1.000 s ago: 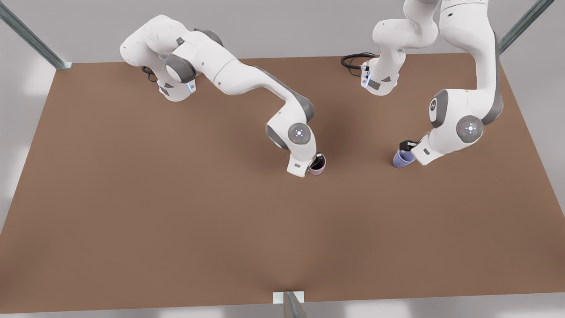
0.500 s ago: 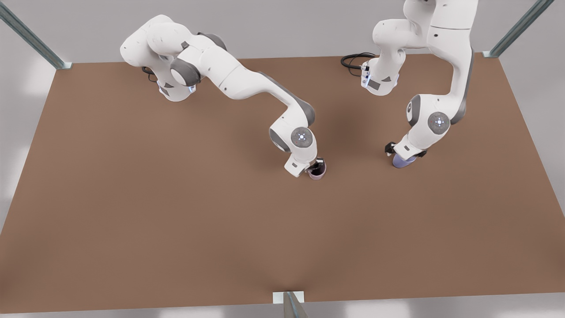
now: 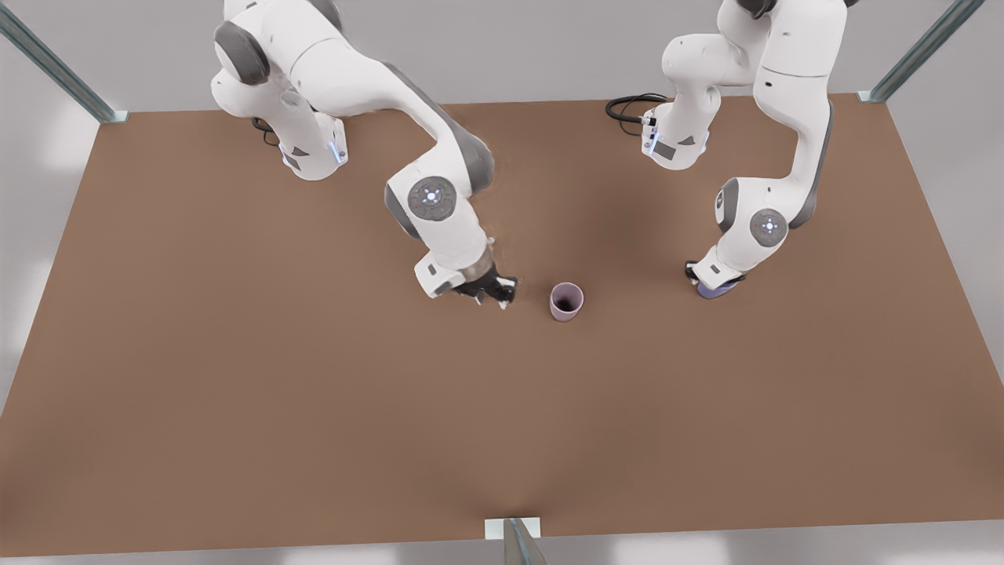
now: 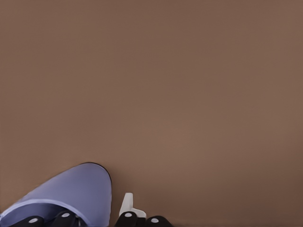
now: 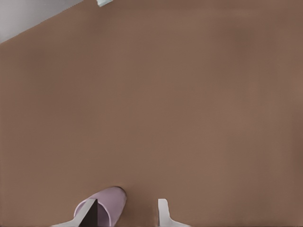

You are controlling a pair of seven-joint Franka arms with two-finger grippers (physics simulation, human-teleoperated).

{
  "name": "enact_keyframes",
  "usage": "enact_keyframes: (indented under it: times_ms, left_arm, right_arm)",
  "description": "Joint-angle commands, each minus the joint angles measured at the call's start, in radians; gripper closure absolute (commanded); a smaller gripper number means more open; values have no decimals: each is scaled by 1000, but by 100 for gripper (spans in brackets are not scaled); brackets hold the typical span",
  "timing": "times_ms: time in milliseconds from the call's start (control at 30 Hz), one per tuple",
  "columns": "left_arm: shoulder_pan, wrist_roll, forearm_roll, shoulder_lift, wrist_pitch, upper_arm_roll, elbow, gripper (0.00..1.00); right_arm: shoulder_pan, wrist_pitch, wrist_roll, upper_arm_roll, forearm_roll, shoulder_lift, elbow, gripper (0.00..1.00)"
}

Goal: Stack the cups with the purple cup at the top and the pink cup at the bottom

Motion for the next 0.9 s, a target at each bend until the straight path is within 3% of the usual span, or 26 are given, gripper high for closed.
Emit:
enact_keyframes:
  times_ms: [0, 33, 67, 100, 167, 200, 400, 733, 867]
  left_arm:
    - [0, 2, -2, 0, 7, 0, 0, 62]
    - [0, 2, -2, 0, 7, 0, 2, 63]
    - [0, 2, -2, -1, 6, 0, 2, 63]
    - [0, 2, -2, -1, 4, 0, 2, 65]
    - [0, 2, -2, -6, -2, 0, 3, 72]
    - [0, 2, -2, -7, -2, 0, 5, 78]
    - [-3, -48, -2, -61, -16, -20, 23, 79]
    - [-7, -466, 12, -84, -306, -348, 325, 79]
    - [-92, -513, 16, -41, -316, -356, 399, 79]
  right_arm:
    - [-185, -324, -246, 0, 4, -148, -52, 0]
    - [-287, -384, -383, 5, 1, -181, -48, 0]
    - [-495, -463, -658, 78, -50, -231, -48, 0]
    - [-609, -517, -797, 96, -183, -261, -49, 0]
    - [-723, -562, -944, 123, -205, -255, 26, 0]
    - [-708, -553, -941, 123, -229, -265, 11, 0]
    - [-738, -608, -950, 108, -236, -284, 52, 0]
    - [-749, -600, -950, 88, -232, -282, 84, 0]
    - [-752, -597, -950, 88, -232, -262, 87, 0]
